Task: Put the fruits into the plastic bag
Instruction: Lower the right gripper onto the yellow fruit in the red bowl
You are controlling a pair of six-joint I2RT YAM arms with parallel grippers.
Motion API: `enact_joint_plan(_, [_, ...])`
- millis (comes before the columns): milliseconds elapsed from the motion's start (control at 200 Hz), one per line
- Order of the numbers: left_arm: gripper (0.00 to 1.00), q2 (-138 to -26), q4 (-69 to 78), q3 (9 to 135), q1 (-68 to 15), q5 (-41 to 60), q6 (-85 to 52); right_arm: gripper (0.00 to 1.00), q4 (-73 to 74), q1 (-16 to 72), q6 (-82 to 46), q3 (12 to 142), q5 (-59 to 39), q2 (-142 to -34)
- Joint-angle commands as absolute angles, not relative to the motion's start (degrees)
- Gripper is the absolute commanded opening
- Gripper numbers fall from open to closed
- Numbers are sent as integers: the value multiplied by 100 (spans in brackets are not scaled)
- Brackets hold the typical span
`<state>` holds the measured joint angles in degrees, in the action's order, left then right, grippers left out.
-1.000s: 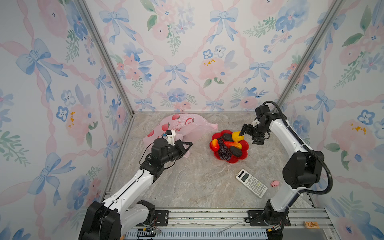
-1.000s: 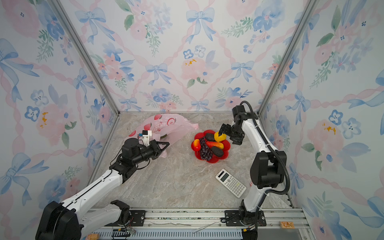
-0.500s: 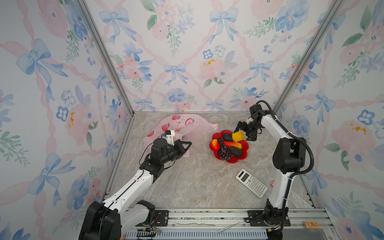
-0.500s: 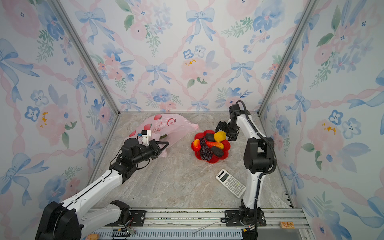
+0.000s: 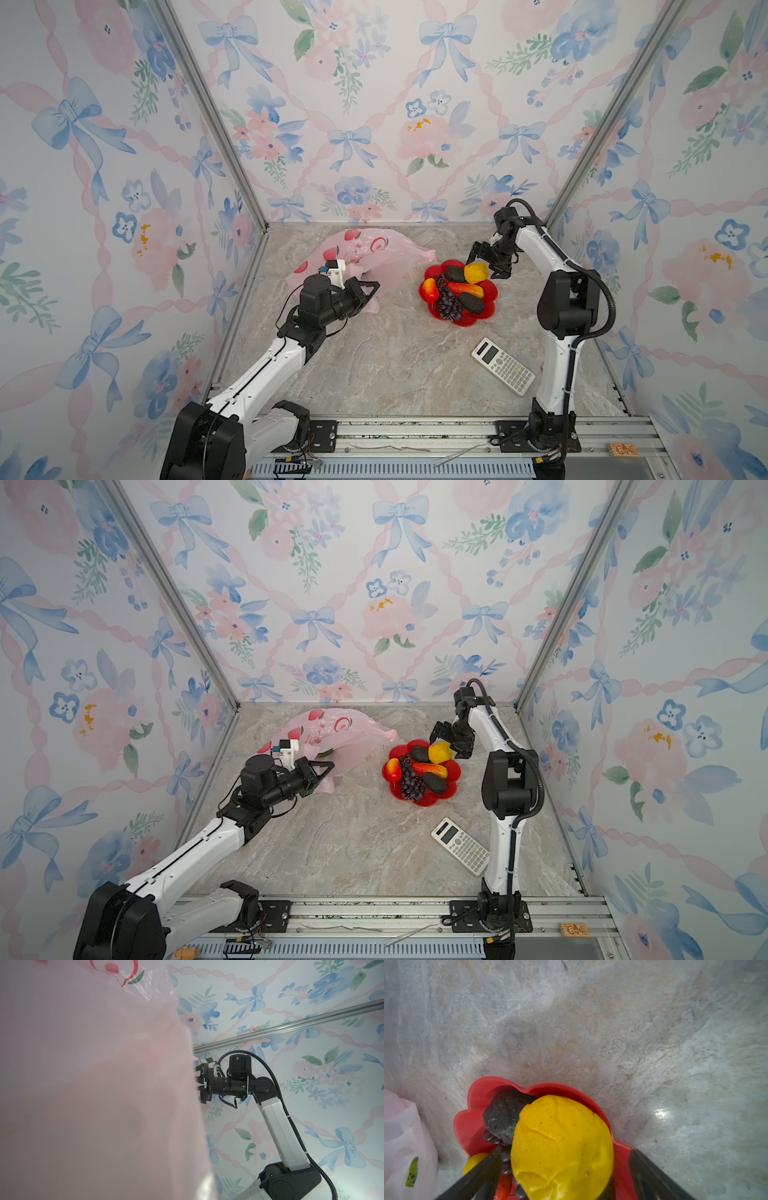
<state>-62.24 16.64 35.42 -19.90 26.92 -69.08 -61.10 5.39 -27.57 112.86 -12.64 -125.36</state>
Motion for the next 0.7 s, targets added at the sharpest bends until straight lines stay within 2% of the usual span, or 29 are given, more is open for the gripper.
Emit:
enact_joint_plan(0, [0, -6247, 1762, 3425, -1912, 2843, -6838, 96, -6455, 683, -2605, 11611, -1017, -12740])
enact_joint_plan(275, [0, -6157, 1765, 3313, -1775, 2918, -6855, 100, -6610, 833, -2603, 11935, -917, -12980])
enact_joint_plan(495, [0, -6125, 1766, 3278, -1720, 2971, -6855, 91, -6592, 853, -2628, 11922, -932, -12990])
enact_joint_plan(695, [0, -6155, 1767, 3284, -1696, 3010, -6847, 78, -6527, 869, -2631, 11798, -958, -12896])
